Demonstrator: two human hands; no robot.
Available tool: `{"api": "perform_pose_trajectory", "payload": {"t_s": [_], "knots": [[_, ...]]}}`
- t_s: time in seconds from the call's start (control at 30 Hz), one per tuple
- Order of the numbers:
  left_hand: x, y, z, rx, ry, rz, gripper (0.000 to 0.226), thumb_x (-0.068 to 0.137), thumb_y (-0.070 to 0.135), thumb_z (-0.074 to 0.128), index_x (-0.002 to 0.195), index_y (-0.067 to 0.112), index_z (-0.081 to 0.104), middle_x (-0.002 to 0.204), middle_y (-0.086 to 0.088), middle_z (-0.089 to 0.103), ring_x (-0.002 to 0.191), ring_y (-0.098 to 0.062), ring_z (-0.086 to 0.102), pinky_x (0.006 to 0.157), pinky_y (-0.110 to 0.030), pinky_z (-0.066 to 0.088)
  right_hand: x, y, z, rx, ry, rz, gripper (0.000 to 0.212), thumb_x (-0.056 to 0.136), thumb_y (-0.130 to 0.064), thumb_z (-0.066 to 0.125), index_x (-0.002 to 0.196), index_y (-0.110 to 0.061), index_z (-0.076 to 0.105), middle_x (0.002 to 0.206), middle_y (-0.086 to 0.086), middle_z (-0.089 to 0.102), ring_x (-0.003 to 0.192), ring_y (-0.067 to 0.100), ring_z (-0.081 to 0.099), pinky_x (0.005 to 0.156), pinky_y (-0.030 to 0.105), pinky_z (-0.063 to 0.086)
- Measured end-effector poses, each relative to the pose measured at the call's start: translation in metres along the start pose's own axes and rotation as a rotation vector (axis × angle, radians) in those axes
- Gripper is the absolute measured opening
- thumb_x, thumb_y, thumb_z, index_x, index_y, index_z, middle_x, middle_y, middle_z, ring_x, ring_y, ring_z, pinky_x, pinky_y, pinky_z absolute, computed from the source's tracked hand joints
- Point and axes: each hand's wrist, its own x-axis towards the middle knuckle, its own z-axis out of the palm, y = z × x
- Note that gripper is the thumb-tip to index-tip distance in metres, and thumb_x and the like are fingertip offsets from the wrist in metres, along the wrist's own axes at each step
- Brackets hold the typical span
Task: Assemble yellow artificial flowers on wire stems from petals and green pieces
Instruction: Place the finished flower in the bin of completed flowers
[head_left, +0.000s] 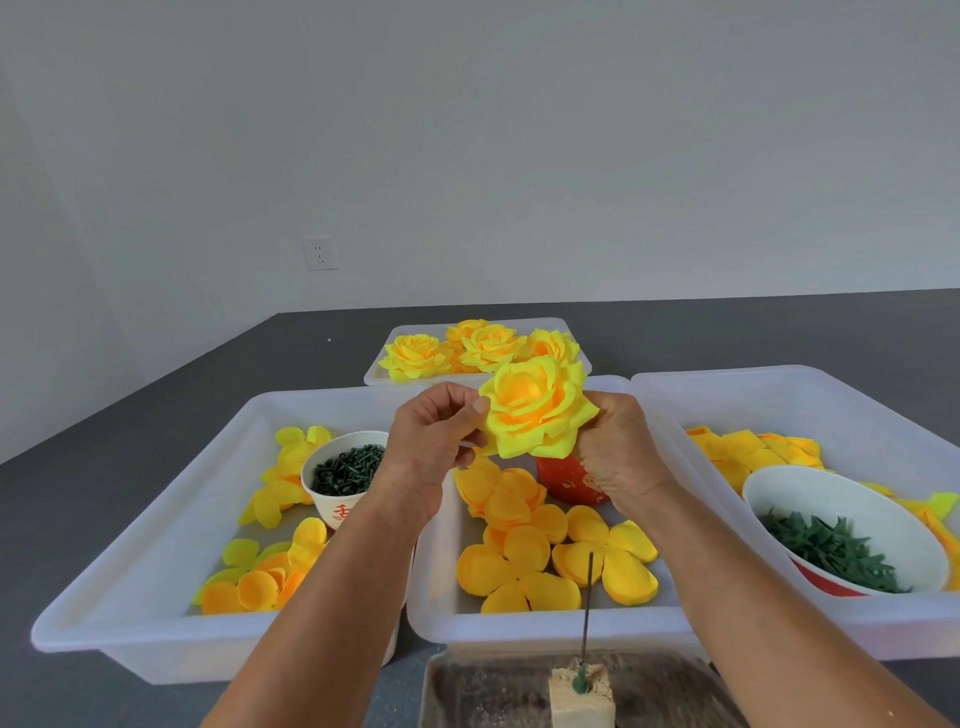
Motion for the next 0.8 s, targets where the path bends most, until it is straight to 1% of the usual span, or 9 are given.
{"api": "perform_pose_trajectory", "payload": {"t_s": [0.2,0.3,0.37,0.4,0.43,0.5,0.6,0.73,0.8], "knots": [[0.0005,-0.0003,0.0005,0.011,0.007,0.082,0.018,0.092,0.007,0.054,0.076,0.010,0.062,0.055,0.002,0.054,0.049,-0.010,0.047,0.045,-0.021,0.037,-0.0025,0.0008,0.0005,0.025,-0.078,0.036,0.002,0.081,-0.009,0.072,0.082,-0.009,0.073,0.080,0.004,0.071,0.085,0.028,0.065,0.081,0.041,0.054],[0.0016,-0.0001,0.0023,-0.014,0.030,0.000,0.031,0.093,0.030,0.053,0.086,0.002,0.064,0.068,-0.006,0.053,0.052,-0.013,0.049,0.049,-0.026,0.036,-0.0035,0.0011,-0.0004,-0.056,-0.095,-0.055,0.005,0.079,-0.001,0.071,0.083,-0.004,0.072,0.079,0.002,0.068,0.083,0.027,0.065,0.081,0.040,0.054],[0.0020,0.0000,0.0021,0.001,0.012,-0.029,0.047,0.081,0.042,0.061,0.091,-0.003,0.063,0.074,-0.010,0.052,0.055,-0.015,0.049,0.049,-0.026,0.035,-0.0039,0.0015,-0.0002,-0.090,-0.080,-0.088,0.004,0.080,-0.002,0.070,0.084,-0.001,0.072,0.081,0.007,0.069,0.080,0.025,0.064,0.076,0.030,0.053],[0.0018,-0.0003,0.0018,0.013,-0.004,-0.018,0.045,0.075,0.039,0.066,0.090,-0.004,0.063,0.074,-0.011,0.053,0.055,-0.015,0.048,0.047,-0.025,0.034,-0.0041,0.0016,-0.0002,-0.088,-0.062,-0.101,0.003,0.082,-0.002,0.069,0.082,-0.001,0.072,0.079,0.007,0.069,0.077,0.021,0.062,0.071,0.019,0.051],[0.0014,-0.0004,0.0018,0.024,-0.019,0.005,0.036,0.074,0.030,0.069,0.086,-0.003,0.063,0.072,-0.012,0.054,0.053,-0.014,0.048,0.046,-0.024,0.033,-0.0047,0.0010,0.0001,-0.082,-0.038,-0.114,0.005,0.082,-0.002,0.068,0.079,-0.002,0.071,0.074,0.005,0.067,0.071,0.017,0.060,0.064,0.008,0.046],[0.0019,-0.0015,0.0018,0.058,-0.026,0.062,0.013,0.080,0.010,0.068,0.080,-0.001,0.062,0.066,-0.010,0.055,0.048,-0.009,0.048,0.044,-0.021,0.035,-0.0058,0.0001,0.0008,-0.078,0.001,-0.126,0.011,0.083,-0.002,0.067,0.074,-0.006,0.070,0.066,-0.003,0.062,0.063,0.009,0.054,0.056,0.001,0.040],[0.0039,-0.0043,0.0015,0.091,0.021,0.147,0.013,0.085,0.004,0.062,0.073,0.004,0.061,0.062,-0.008,0.054,0.046,-0.004,0.048,0.045,-0.016,0.041,-0.0059,-0.0008,0.0010,-0.078,0.008,-0.104,0.012,0.084,-0.001,0.065,0.074,-0.002,0.070,0.072,0.011,0.067,0.064,0.011,0.053,0.055,0.002,0.040],[0.0018,-0.0020,0.0040,0.044,0.054,0.114,0.022,0.087,0.026,0.061,0.081,0.005,0.066,0.065,-0.006,0.055,0.048,-0.008,0.049,0.046,-0.020,0.042,-0.0049,-0.0023,-0.0002,-0.075,-0.058,-0.085,0.006,0.082,0.001,0.068,0.086,0.001,0.071,0.083,0.009,0.068,0.083,0.027,0.064,0.073,0.022,0.050],[0.0010,-0.0003,0.0036,0.038,0.011,0.097,0.031,0.073,0.036,0.069,0.082,0.006,0.067,0.067,-0.005,0.058,0.048,-0.010,0.050,0.048,-0.025,0.040,-0.0034,-0.0008,-0.0006,-0.018,-0.054,-0.044,0.007,0.083,0.004,0.064,0.087,0.007,0.070,0.089,0.021,0.069,0.084,0.034,0.062,0.065,0.010,0.047]]}}
